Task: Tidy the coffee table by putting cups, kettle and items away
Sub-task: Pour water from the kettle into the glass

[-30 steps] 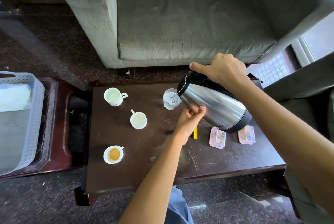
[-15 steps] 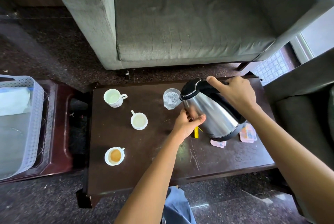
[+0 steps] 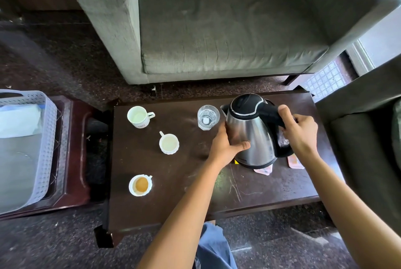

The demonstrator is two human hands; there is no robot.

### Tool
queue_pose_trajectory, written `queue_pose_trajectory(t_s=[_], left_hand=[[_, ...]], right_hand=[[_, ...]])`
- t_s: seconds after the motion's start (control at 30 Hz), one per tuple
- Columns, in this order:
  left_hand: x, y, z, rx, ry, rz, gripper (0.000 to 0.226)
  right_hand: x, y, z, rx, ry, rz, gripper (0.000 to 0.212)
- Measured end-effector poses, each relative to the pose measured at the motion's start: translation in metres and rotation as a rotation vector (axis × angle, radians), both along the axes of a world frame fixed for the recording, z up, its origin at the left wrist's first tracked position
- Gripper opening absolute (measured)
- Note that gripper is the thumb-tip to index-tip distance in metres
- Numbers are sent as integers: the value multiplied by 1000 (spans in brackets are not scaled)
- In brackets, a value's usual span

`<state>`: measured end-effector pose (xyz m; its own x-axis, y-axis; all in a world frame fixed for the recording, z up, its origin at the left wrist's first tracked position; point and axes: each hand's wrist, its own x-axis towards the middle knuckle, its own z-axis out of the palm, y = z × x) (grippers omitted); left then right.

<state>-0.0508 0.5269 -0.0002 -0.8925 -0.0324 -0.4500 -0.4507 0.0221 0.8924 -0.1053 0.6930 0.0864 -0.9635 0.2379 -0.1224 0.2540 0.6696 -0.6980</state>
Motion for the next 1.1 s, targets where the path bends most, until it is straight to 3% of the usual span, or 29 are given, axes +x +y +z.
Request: queue_pose_trajectory(t_s=[0.27,0.43,0.63,0.83,1.1], left_hand=[[9,-22,32,-90,172,79,100],[20,-72,54,-189,255,185,101],[50,-159,76,-189,246,309,101],[102,-248,82,-142,159,514,78],[173,-335,72,-127,72,912,40]], right_hand=[[20,-11,9,-330,87,-129,73],[25,-62,23,-506,136,-181,74],[36,-153,39,-645,173,-80,74],[54,-244,54,-723,162,72,54],[79,-359,52,-775,169,322,65]])
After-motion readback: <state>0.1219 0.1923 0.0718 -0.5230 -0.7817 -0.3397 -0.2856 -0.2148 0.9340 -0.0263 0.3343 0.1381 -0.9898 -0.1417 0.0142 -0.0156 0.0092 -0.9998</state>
